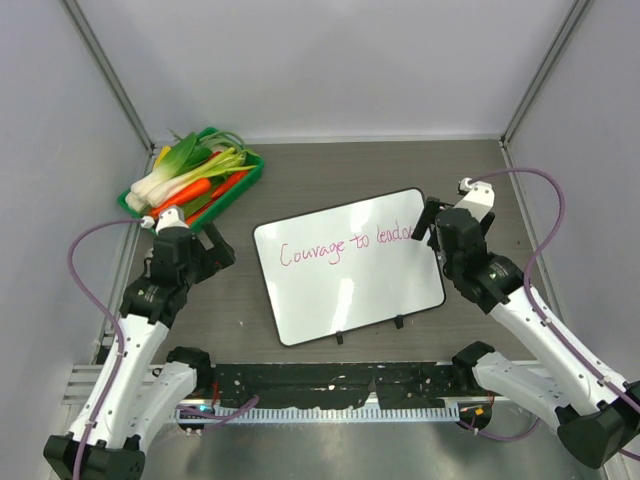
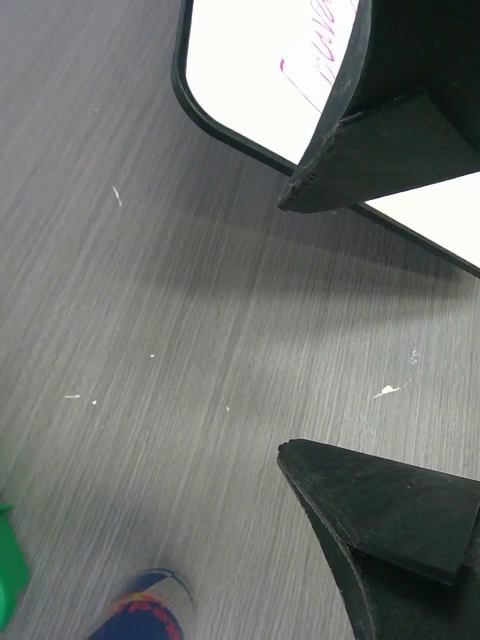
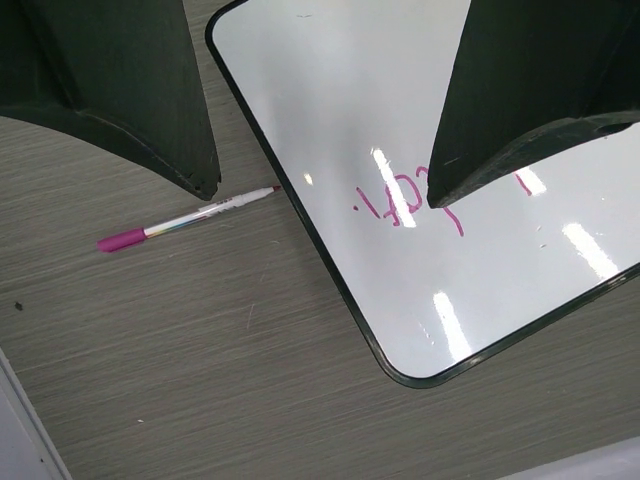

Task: Write a sentence on the whiteboard
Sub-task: Reset both arms

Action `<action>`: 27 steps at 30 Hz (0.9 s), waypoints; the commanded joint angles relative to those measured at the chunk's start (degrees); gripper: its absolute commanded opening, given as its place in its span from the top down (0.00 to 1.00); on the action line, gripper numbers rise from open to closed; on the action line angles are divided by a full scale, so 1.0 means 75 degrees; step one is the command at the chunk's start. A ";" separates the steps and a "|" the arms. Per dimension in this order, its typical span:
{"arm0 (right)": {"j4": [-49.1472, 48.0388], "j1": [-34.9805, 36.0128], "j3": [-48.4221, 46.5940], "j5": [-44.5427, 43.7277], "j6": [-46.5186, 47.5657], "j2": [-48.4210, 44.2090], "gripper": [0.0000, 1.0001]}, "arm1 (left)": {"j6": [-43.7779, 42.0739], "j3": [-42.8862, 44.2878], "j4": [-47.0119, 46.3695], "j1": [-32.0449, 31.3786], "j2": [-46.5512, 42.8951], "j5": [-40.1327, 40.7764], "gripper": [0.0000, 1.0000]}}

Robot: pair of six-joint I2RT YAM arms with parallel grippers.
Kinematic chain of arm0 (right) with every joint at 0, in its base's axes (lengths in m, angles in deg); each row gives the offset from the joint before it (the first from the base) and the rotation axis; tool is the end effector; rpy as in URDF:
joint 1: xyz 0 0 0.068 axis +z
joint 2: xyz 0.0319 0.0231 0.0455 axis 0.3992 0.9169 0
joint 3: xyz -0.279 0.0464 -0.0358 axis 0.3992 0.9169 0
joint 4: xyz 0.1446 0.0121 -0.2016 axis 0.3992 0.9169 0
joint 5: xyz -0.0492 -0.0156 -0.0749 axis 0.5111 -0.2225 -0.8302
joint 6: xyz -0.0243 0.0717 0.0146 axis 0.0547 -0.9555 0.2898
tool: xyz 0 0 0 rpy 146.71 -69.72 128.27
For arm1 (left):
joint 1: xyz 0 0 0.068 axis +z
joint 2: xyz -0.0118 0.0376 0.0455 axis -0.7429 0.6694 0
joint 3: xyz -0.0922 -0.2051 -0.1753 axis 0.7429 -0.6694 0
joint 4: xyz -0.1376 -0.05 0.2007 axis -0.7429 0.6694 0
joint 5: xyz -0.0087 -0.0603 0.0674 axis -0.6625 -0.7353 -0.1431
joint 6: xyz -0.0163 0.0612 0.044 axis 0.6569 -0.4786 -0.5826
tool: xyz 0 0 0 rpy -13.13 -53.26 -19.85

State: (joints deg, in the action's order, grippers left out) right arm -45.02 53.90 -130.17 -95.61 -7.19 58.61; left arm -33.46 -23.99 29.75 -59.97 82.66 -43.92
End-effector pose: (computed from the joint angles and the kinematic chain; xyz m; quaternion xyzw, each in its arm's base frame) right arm 0.1824 0.0611 0.3241 0.1249 0.8255 -0.0177 0.5501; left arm 0.1560 -0.0214 0.2841 -0.2296 0.8670 -0.1082 0.4289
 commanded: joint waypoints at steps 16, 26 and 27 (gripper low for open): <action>-0.1662 0.0040 0.1194 -0.0302 0.0654 -0.0822 0.11 | -0.0169 -0.0506 -0.0542 0.0028 -0.1703 0.0457 0.00; -0.2073 0.0052 0.1923 -0.0525 0.0396 -0.1609 0.10 | -0.0040 -0.0401 -0.0413 0.0028 -0.1211 0.0363 0.00; -0.2003 0.0041 0.1900 -0.0618 0.0397 -0.1574 0.10 | -0.0028 -0.0389 -0.0390 0.0028 -0.1187 0.0363 0.00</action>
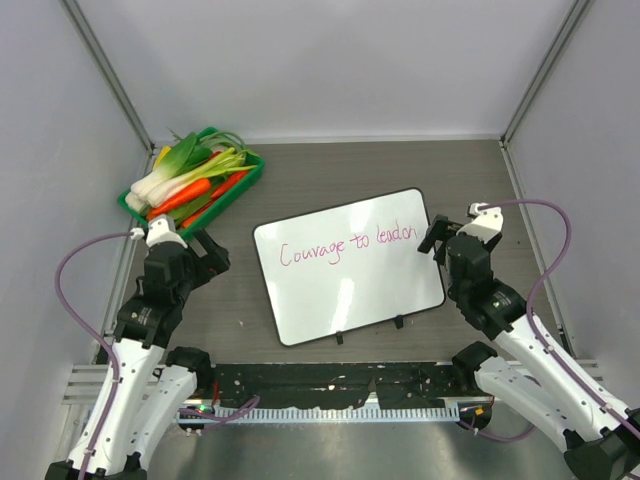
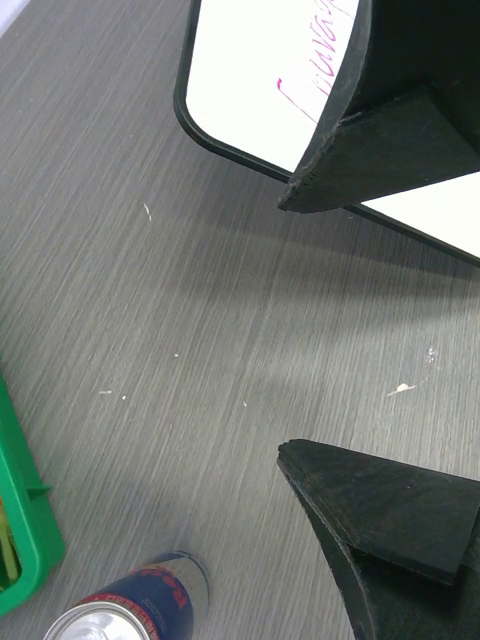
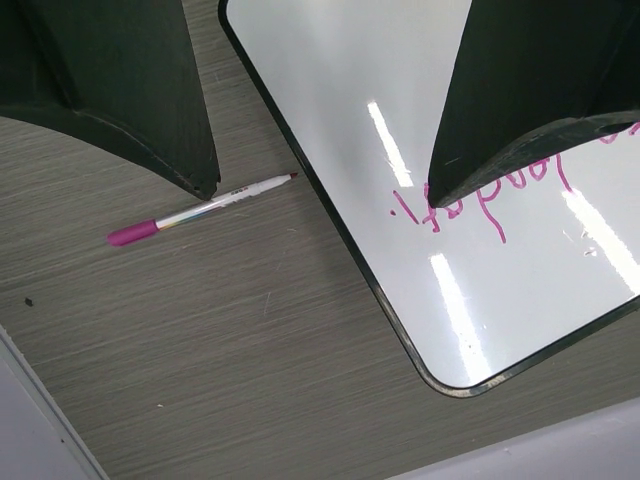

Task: Write a sentence on the whiteboard
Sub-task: Reset both arms

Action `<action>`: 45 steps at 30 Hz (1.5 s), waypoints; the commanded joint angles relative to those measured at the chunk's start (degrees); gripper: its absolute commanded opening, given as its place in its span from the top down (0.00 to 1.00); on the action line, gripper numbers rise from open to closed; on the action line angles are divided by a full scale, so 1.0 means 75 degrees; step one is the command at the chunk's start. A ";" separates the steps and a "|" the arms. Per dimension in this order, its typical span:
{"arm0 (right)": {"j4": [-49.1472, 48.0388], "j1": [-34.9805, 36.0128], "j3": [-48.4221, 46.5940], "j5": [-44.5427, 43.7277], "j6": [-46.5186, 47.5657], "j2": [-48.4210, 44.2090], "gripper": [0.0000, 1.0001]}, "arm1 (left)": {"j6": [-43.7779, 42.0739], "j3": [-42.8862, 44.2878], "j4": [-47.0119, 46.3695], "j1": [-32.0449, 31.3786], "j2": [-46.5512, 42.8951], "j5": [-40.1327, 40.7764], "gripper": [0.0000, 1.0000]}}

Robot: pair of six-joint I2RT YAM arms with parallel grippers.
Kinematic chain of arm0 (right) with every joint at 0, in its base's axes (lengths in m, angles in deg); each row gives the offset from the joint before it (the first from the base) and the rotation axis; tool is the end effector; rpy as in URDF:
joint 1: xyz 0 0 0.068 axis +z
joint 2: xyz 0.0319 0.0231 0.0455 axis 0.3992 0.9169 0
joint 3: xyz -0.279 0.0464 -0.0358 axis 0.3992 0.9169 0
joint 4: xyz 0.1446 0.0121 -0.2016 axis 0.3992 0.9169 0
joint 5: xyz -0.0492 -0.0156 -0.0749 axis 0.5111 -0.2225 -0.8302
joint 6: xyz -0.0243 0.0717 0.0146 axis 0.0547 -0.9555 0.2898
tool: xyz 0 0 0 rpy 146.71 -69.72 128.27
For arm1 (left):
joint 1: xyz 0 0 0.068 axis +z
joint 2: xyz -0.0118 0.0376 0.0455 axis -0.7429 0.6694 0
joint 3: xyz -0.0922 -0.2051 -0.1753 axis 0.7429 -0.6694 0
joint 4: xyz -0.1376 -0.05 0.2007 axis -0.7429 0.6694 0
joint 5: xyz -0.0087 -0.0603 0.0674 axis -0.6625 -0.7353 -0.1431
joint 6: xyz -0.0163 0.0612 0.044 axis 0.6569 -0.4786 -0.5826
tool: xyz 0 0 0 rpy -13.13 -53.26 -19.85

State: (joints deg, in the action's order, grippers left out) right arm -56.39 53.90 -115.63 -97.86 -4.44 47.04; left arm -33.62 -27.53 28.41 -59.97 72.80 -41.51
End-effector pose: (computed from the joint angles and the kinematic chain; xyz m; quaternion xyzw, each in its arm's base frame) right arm 0.1570 0.0439 0.2902 0.1379 0.7879 -0.0089 0.6001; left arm 0.1289 -0.0129 0.2872 -0.2366 0.8318 -0.1173 0.4882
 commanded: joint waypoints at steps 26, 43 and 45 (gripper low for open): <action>0.0591 0.0029 -0.0601 -0.0507 -0.0803 0.0660 0.01 | 0.0028 0.0200 -0.0106 0.0017 0.0631 -0.0285 0.00; 0.0732 0.0040 -0.0496 -0.0331 -0.0920 0.0402 0.01 | -0.0335 0.0622 0.0257 0.0017 0.1089 -0.0567 0.00; 0.0732 0.0040 -0.0484 -0.0249 -0.0978 0.0425 0.01 | -0.0441 0.0657 0.0245 0.0028 0.1007 -0.0660 0.00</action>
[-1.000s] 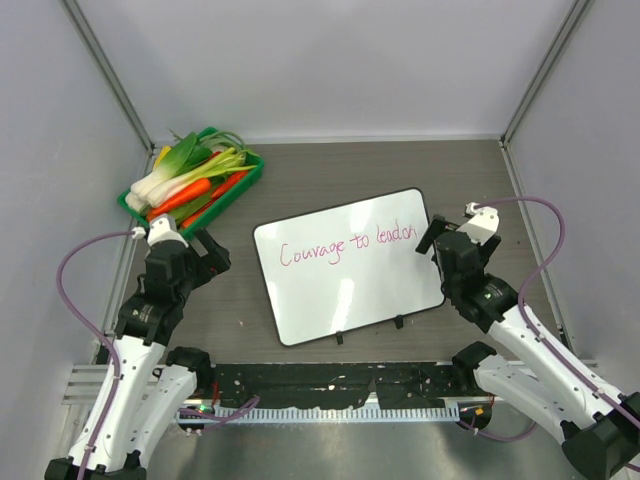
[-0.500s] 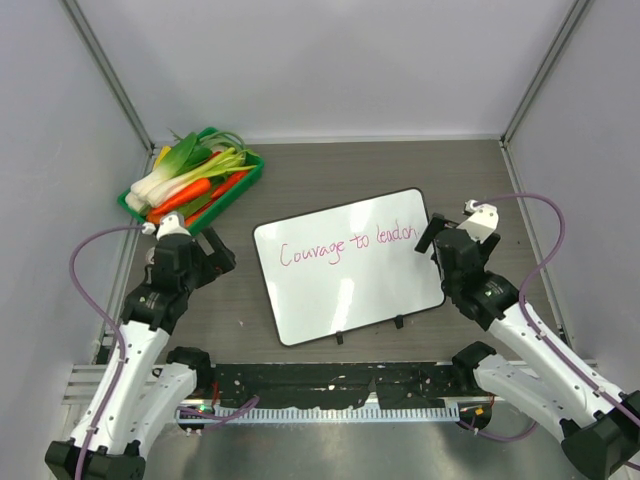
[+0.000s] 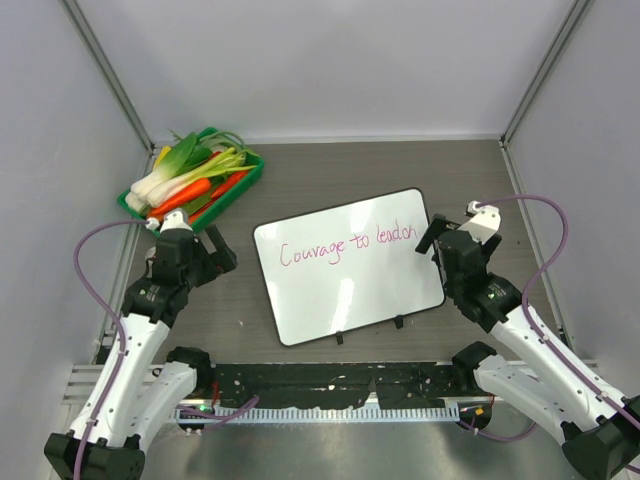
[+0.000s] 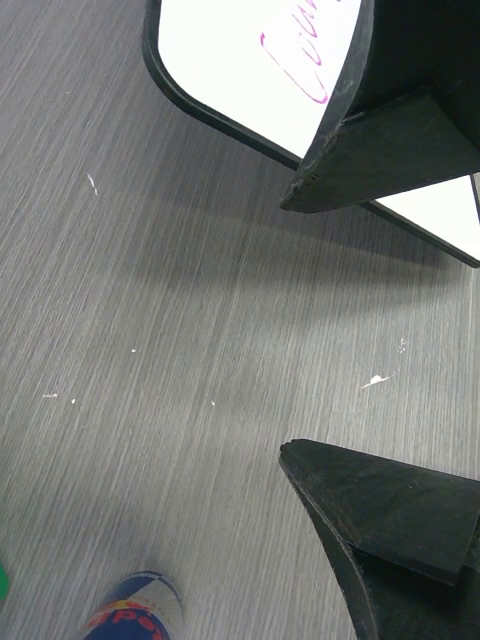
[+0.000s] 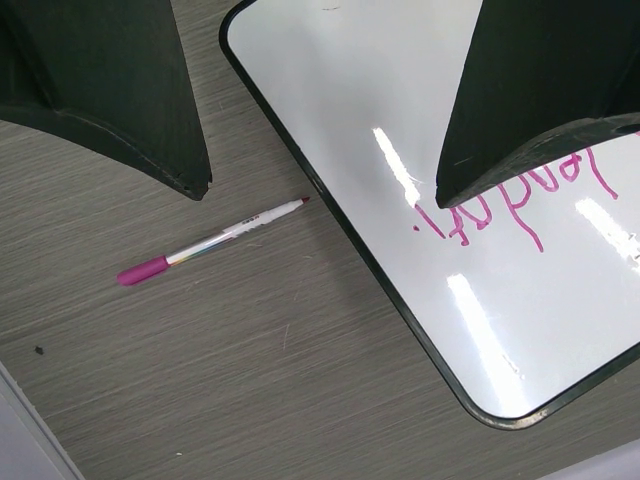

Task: Write a sentence on the whiteboard
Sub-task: Reset both arms

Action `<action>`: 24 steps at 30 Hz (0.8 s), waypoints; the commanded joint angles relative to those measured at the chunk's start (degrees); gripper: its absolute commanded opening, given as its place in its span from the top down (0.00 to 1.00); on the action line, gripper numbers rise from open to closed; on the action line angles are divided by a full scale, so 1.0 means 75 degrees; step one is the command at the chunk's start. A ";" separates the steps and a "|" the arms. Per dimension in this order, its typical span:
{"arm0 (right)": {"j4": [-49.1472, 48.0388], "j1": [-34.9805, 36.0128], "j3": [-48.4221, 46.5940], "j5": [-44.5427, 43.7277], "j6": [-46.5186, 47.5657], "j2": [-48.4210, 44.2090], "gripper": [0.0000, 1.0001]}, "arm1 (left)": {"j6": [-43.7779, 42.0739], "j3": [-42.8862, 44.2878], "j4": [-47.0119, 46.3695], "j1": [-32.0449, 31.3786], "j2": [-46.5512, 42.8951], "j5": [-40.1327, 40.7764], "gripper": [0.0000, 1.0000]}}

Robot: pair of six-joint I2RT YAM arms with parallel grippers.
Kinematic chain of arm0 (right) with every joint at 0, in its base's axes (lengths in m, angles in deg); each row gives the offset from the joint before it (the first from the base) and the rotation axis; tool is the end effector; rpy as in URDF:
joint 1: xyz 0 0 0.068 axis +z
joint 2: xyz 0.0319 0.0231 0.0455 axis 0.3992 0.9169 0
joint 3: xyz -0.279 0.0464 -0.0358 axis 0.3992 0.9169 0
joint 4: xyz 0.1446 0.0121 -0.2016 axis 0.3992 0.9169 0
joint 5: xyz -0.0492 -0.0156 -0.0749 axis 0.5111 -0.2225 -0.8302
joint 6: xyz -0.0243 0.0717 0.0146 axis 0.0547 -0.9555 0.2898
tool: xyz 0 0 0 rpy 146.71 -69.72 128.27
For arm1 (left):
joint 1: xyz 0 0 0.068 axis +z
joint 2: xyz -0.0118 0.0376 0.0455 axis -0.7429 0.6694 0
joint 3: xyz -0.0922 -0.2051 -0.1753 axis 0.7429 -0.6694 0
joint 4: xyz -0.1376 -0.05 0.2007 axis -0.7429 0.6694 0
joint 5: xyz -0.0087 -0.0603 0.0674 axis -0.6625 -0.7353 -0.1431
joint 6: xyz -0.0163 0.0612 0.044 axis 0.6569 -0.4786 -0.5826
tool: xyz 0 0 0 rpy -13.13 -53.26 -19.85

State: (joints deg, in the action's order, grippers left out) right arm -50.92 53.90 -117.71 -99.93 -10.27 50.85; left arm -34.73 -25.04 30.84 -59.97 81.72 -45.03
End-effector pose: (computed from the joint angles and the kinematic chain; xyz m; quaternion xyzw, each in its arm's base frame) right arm 0.1627 0.0452 0.2833 0.1684 0.8063 -0.0270 0.5664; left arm 0.1512 -0.0217 0.2779 -0.2162 0.8756 -0.1074 0.4184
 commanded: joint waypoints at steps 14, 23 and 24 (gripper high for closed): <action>0.0377 0.0040 -0.0582 0.0590 -0.0247 0.0257 0.00 | -0.0258 0.0244 -0.0242 0.0017 -0.0546 -0.0331 0.00; 0.0413 0.0017 -0.0875 0.0357 -0.0213 0.0503 0.01 | 0.0387 -0.0506 -0.1143 0.0028 -0.0896 -0.0391 0.00; 0.0413 0.0017 -0.0910 0.0298 -0.0189 0.0515 0.00 | 0.0375 -0.0611 -0.1284 0.0017 -0.0967 -0.0356 0.00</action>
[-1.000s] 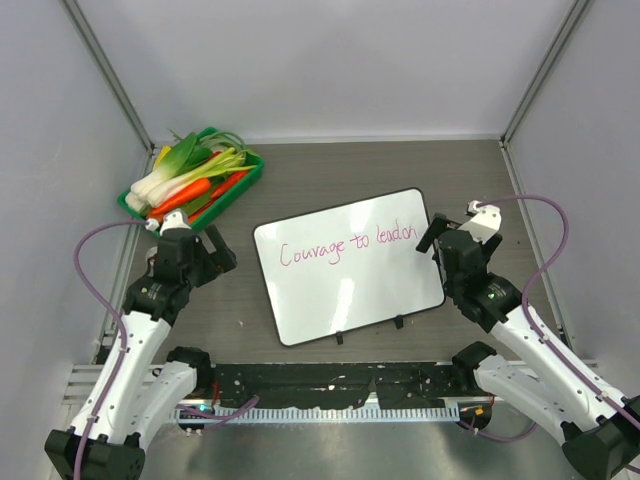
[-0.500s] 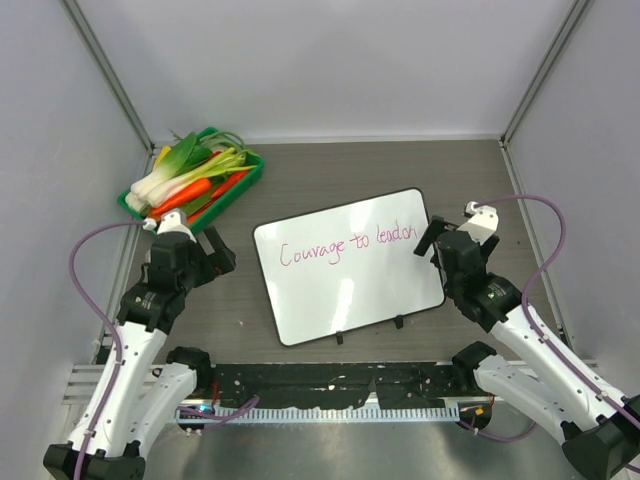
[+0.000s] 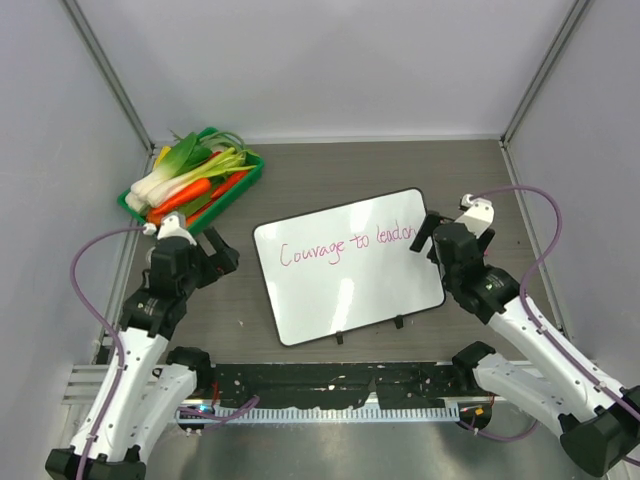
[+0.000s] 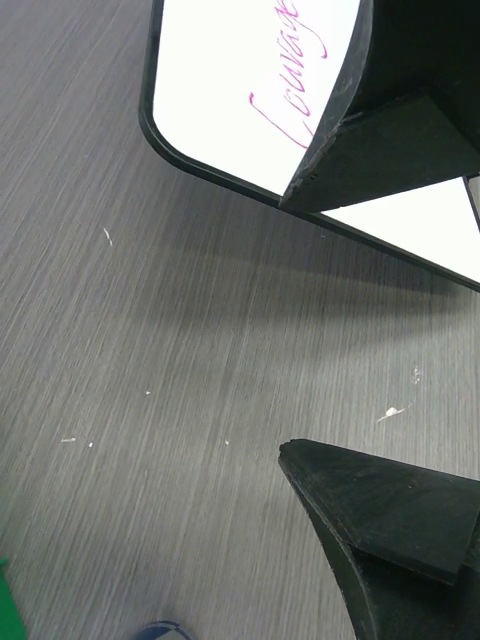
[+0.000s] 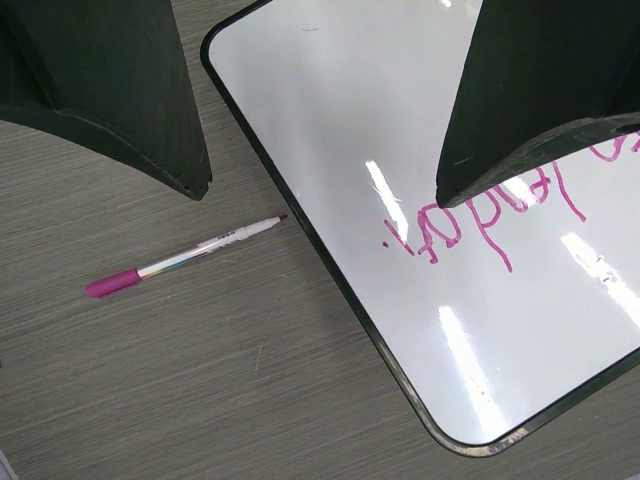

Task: Write a sentence on the whiteboard
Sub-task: Reset both arms

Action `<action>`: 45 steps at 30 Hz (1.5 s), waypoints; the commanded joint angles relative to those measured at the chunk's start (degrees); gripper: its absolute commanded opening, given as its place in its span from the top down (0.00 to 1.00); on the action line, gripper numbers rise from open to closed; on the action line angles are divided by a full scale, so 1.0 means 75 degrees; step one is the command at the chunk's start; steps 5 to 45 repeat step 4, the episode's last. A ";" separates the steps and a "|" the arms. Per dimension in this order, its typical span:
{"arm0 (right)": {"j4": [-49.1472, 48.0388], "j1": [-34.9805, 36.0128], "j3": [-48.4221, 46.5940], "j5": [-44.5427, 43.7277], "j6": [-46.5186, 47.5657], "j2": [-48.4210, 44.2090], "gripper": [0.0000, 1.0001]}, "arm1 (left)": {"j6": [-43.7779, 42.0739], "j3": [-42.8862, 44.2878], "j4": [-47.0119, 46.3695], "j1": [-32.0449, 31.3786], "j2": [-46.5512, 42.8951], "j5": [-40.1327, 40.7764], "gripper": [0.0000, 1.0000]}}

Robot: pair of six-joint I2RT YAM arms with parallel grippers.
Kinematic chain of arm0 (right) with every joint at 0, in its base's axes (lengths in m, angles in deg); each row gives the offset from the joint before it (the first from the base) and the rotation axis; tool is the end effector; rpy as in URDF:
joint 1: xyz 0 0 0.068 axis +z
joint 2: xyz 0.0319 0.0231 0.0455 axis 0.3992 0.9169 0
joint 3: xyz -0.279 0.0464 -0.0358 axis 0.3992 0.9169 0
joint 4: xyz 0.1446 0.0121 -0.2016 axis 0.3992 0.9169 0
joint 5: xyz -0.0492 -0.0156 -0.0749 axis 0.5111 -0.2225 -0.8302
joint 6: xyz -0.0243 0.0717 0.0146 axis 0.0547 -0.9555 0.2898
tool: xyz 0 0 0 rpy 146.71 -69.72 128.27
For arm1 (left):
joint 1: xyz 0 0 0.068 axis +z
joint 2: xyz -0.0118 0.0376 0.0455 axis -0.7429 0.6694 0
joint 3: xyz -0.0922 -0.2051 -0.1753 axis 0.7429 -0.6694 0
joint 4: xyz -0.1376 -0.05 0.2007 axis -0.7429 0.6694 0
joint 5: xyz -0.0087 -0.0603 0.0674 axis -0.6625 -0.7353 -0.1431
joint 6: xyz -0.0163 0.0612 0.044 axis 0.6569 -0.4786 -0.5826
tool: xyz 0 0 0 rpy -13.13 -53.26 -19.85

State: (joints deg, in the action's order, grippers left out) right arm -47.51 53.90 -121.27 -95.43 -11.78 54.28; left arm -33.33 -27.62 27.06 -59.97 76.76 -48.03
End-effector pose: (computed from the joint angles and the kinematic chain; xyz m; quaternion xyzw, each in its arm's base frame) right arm 0.1701 0.0541 0.2877 0.1522 0.8288 -0.0045 0.5384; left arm 0.1416 -0.0231 0.2808 -0.2135 0.8526 -0.1552 0.4511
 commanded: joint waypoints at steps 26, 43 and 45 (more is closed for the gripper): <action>-0.0123 -0.0135 -0.0599 -0.0688 0.0492 0.0257 0.00 | 0.0049 -0.0549 -0.1295 0.0028 -0.0703 0.0616 0.00; -0.0123 -0.0135 -0.0599 -0.0688 0.0492 0.0257 0.00 | 0.0049 -0.0549 -0.1295 0.0028 -0.0703 0.0616 0.00; -0.0123 -0.0135 -0.0599 -0.0688 0.0492 0.0257 0.00 | 0.0049 -0.0549 -0.1295 0.0028 -0.0703 0.0616 0.00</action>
